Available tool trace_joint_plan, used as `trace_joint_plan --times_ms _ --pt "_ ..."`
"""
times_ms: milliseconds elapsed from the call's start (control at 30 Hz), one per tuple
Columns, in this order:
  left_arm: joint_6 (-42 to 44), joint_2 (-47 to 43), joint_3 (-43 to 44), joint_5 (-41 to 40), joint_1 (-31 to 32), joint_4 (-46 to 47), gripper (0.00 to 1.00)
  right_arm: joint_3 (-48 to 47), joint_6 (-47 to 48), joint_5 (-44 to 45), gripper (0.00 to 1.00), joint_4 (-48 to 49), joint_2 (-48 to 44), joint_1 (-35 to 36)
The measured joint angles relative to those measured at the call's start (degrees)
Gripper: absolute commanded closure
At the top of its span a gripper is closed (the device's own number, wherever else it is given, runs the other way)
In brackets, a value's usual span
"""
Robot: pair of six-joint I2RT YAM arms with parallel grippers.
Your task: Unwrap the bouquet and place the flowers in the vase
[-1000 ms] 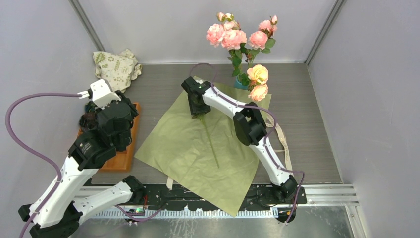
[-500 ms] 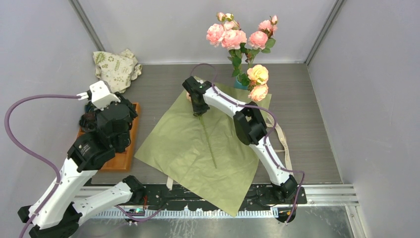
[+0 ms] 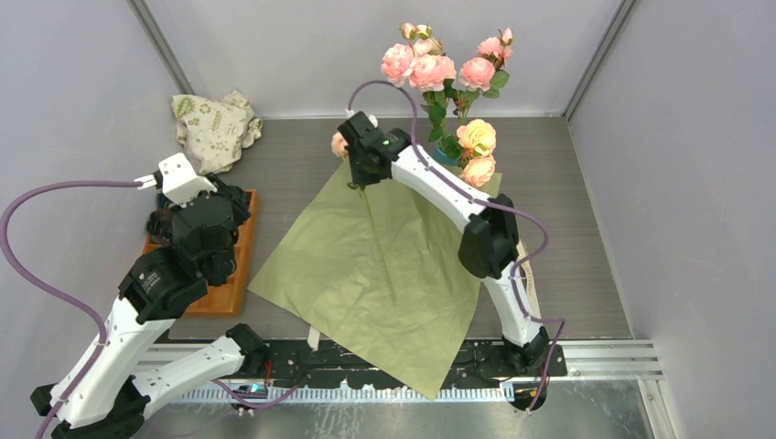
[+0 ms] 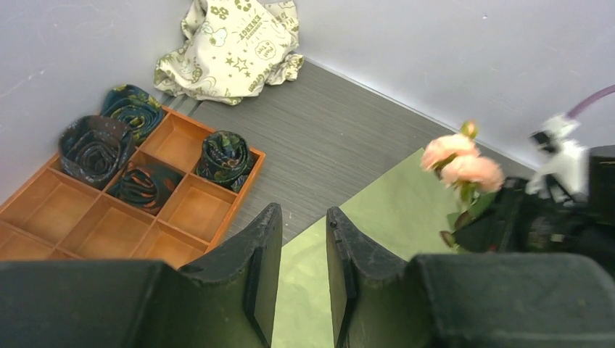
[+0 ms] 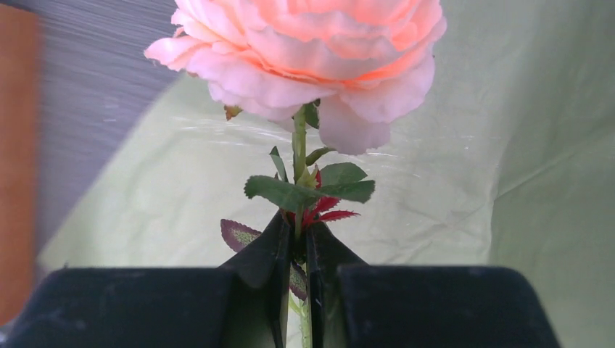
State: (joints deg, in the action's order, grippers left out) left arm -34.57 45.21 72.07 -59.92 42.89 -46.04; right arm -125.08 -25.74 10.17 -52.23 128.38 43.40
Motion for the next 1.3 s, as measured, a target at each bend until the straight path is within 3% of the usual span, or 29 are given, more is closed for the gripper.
trace_joint_plan --times_ms 233,367,433,600,733,867,1000,1300 --pt "-0.2 0.0 0.0 0.6 0.0 -0.1 0.71 -9.1 5.2 1.0 0.99 0.1 -12.6 4.7" --pt "-1.0 0.6 0.0 1.2 0.0 -0.1 0.71 -11.5 11.2 3.9 0.99 4.8 -21.5 7.6" --pt "-1.1 0.9 0.0 1.5 0.0 -0.1 0.71 -6.9 14.8 6.2 0.99 10.6 -28.6 8.6" --pt "-1.2 1.6 0.0 1.8 0.0 -0.1 0.71 16.6 24.3 11.8 0.99 33.0 -50.2 9.2" --pt "-1.3 2.7 0.0 2.5 0.0 0.0 0.72 27.7 33.2 17.4 0.99 51.6 -59.0 9.2" --pt "-1.5 4.2 0.0 3.7 0.0 0.1 0.73 34.1 41.1 21.8 0.99 69.6 -61.4 8.4" --pt "-1.5 5.8 0.0 4.8 0.0 0.2 0.74 38.5 45.2 23.2 0.99 81.4 -60.6 6.0" --pt "-1.5 6.9 0.0 6.0 0.0 0.3 0.76 34.5 47.9 24.3 0.99 91.2 -50.2 -6.3"
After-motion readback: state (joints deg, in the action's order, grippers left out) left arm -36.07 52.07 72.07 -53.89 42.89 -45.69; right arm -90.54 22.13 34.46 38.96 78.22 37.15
